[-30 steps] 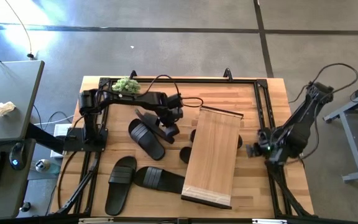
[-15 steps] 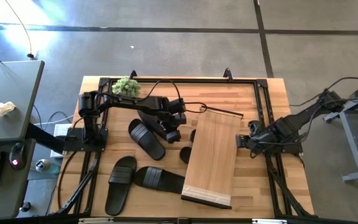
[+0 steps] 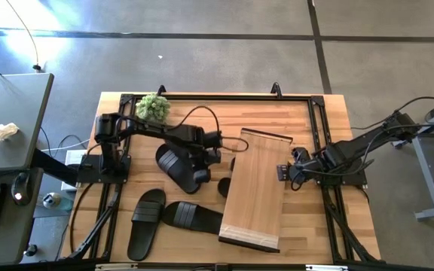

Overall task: Pick and place slides into the shelf
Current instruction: Put the black slide under the shelf

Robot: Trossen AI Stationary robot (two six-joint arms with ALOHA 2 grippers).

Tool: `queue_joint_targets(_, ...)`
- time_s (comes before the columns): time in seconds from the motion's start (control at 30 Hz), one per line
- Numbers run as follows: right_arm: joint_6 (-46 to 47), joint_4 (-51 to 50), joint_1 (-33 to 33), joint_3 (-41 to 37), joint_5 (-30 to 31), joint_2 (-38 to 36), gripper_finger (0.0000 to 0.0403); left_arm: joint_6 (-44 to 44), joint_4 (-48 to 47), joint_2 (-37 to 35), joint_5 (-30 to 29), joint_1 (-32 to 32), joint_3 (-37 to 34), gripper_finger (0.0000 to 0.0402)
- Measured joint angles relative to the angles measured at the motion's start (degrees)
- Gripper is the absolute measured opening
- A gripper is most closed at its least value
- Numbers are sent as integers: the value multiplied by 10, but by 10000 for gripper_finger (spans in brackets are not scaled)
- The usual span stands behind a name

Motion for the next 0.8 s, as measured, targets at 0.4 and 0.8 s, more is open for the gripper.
queue_joint_targets(0.4,8,3,0,0,-3,0,0,-68,150,3,-16,-58,-51,86)
queue_joint_targets(0.8,2,3,0,0,9,0,0,70,184,3,-182,-60,-65,56)
